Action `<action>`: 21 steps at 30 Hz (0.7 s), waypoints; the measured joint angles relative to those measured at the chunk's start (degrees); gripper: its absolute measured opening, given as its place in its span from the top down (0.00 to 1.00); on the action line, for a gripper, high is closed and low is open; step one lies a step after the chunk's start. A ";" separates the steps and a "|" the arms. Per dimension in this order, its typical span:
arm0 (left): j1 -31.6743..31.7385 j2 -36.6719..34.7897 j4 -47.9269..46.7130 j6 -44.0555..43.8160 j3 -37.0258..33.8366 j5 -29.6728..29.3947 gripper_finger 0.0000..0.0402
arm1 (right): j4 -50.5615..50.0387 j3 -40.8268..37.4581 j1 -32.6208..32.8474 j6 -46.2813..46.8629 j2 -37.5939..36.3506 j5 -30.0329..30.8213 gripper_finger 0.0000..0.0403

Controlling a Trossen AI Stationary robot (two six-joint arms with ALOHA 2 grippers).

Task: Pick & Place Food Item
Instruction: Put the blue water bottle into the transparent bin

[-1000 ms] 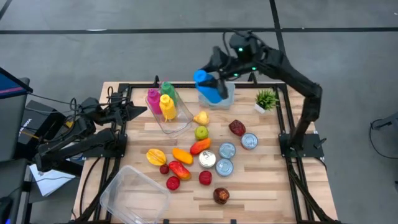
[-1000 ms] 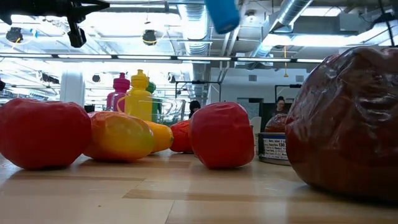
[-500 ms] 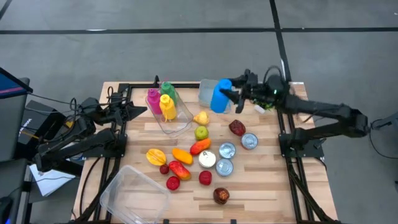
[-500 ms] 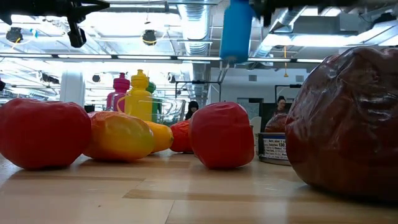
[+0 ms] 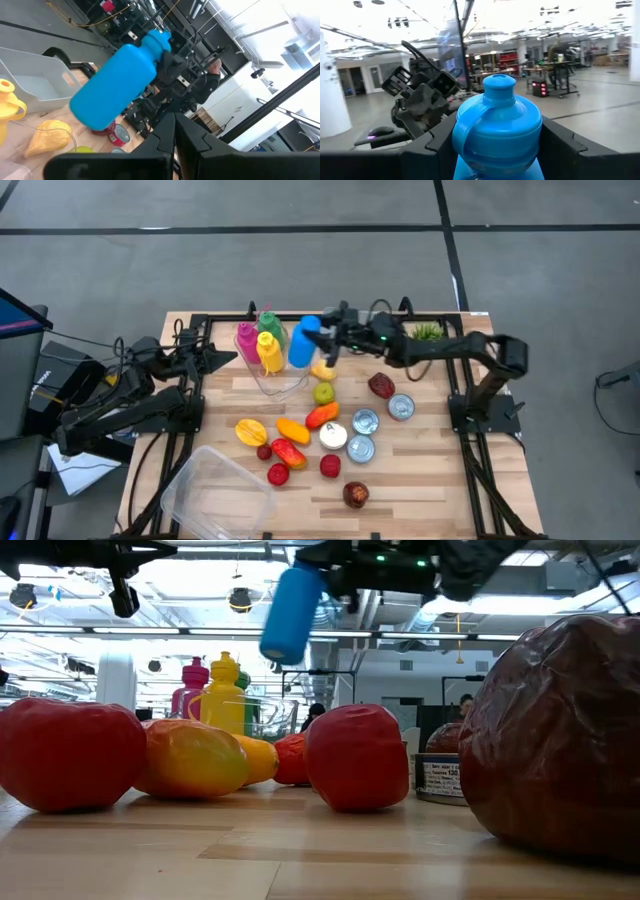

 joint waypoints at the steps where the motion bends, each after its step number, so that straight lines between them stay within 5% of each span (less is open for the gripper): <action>1: 0.00 0.00 0.00 0.01 0.00 0.00 1.00 | -0.30 1.75 -0.06 0.02 1.40 -0.34 0.50; 21: 0.00 -0.02 0.00 0.05 0.00 -0.06 1.00 | 4.00 7.02 0.32 0.21 17.67 -1.54 0.46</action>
